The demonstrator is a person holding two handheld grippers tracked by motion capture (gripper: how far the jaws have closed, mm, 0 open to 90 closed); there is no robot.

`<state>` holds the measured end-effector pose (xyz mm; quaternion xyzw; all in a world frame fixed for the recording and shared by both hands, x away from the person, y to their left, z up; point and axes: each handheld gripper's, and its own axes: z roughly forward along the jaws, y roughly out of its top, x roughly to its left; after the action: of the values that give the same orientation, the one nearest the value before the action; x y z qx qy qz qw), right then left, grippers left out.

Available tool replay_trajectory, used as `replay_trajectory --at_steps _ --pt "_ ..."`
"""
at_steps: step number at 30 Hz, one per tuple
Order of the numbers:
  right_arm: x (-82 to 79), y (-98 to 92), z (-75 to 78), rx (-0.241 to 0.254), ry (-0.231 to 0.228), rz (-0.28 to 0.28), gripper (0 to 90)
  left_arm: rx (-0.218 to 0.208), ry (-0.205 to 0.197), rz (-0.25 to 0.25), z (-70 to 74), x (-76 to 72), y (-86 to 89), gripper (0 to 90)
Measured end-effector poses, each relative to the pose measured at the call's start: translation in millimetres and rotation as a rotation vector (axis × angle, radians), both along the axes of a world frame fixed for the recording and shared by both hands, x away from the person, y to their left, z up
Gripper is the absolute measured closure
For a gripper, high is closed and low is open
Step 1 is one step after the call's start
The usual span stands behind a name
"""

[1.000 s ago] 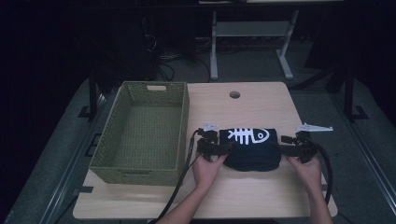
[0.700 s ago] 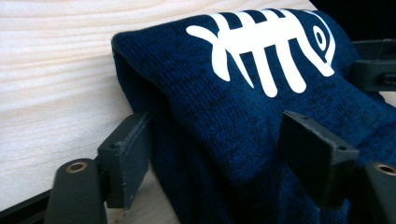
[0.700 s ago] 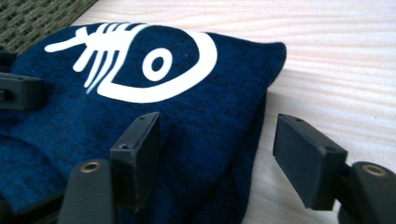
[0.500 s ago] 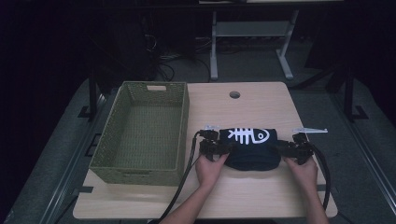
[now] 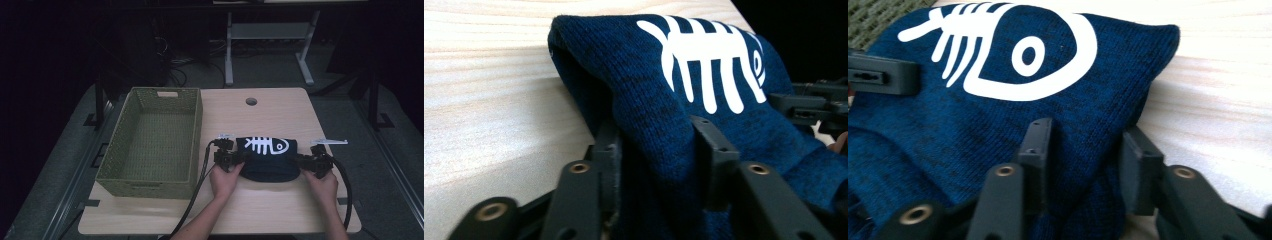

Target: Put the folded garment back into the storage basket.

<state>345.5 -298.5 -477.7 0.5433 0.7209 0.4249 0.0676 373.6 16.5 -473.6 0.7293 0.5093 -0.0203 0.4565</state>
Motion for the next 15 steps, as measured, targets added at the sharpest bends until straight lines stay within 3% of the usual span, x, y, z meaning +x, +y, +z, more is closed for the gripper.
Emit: replay_trajectory --at_steps 9,10,15 --pt "-6.5 3.2 6.3 0.007 -0.015 0.013 70.5 -0.024 -0.002 -0.001 3.8 -0.6 -0.3 70.5" --pt "-8.1 0.5 8.9 0.040 -0.010 0.016 70.9 -0.029 -0.002 -0.007 5.6 -0.9 -1.3 70.6" --pt "-11.0 -3.8 13.0 0.068 -0.021 0.011 71.3 -0.048 -0.007 -0.018 11.0 -1.6 -4.3 70.8"
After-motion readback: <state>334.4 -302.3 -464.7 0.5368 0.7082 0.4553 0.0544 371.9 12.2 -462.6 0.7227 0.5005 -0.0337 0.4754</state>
